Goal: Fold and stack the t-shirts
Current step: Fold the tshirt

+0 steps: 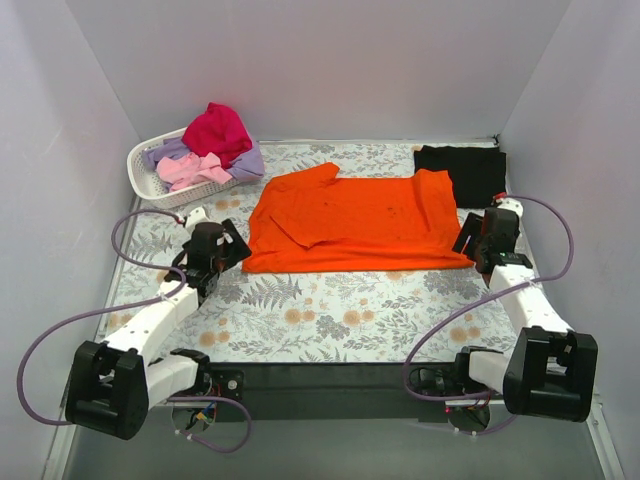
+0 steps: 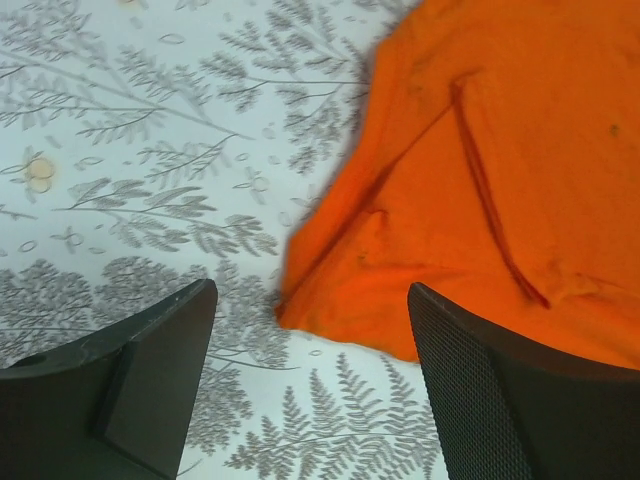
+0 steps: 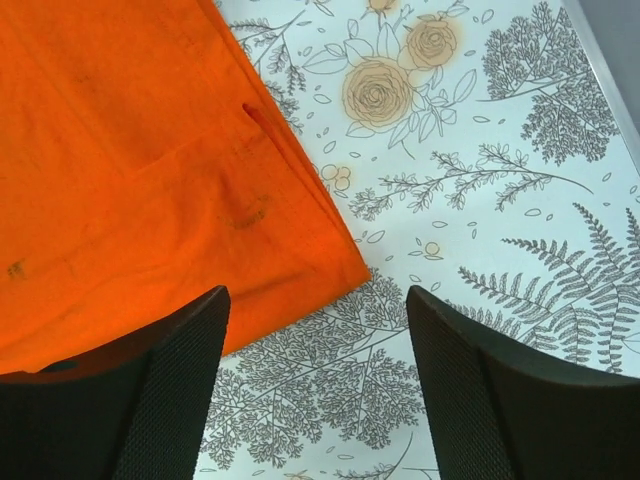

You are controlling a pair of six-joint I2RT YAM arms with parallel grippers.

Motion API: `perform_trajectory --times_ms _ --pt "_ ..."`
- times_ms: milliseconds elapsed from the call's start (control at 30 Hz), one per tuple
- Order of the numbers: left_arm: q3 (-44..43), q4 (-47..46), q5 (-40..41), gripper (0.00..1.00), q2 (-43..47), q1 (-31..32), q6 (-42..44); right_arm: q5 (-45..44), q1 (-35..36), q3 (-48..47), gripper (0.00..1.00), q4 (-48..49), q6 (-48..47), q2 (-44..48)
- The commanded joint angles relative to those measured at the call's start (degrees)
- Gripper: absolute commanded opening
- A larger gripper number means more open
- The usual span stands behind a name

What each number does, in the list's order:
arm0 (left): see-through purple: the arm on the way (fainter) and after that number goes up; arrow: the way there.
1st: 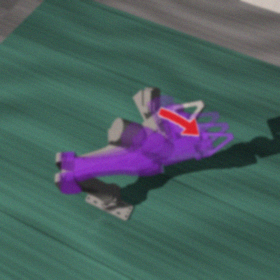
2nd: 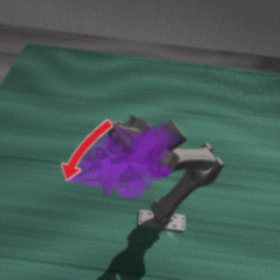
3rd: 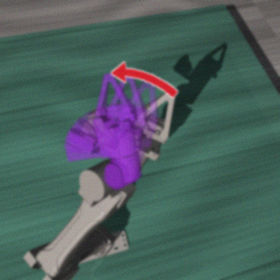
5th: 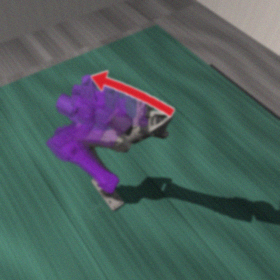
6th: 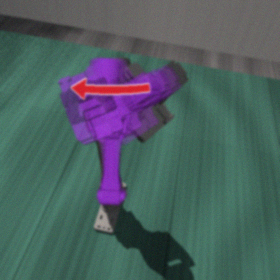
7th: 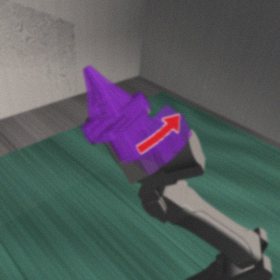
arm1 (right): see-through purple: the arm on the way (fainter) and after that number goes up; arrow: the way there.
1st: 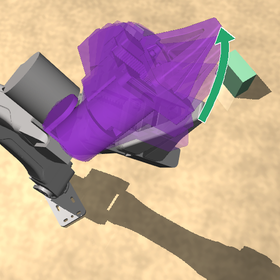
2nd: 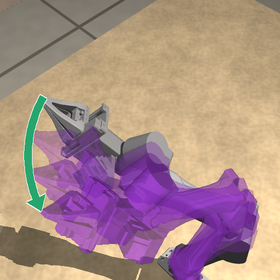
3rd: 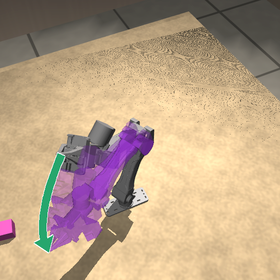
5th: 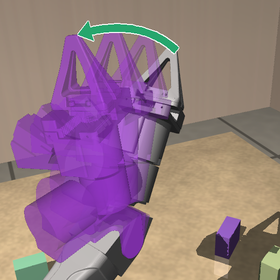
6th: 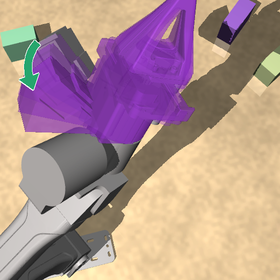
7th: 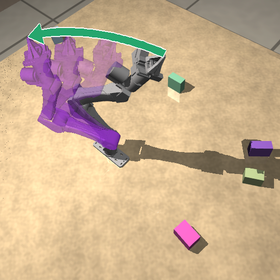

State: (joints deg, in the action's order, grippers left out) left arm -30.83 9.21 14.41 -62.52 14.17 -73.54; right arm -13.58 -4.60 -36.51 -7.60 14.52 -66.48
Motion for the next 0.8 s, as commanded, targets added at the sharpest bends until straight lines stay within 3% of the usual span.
perform_trajectory --times_ms 0,233,767 --pt "-4.94 -1.56 3.60 0.72 -0.84 4.71 -0.47 -3.19 3.10 -1.10 0.67 -0.23 -0.29 1.26" --pt "-10.82 -8.77 -3.24 0.74 -14.70 11.30 -1.61 -5.14 14.52 -4.88 0.72 1.00 -0.55 -1.80" --pt "-18.74 -18.53 -10.28 0.75 -33.44 15.44 -2.84 -0.74 17.52 -5.24 0.72 4.34 -0.46 -7.70"
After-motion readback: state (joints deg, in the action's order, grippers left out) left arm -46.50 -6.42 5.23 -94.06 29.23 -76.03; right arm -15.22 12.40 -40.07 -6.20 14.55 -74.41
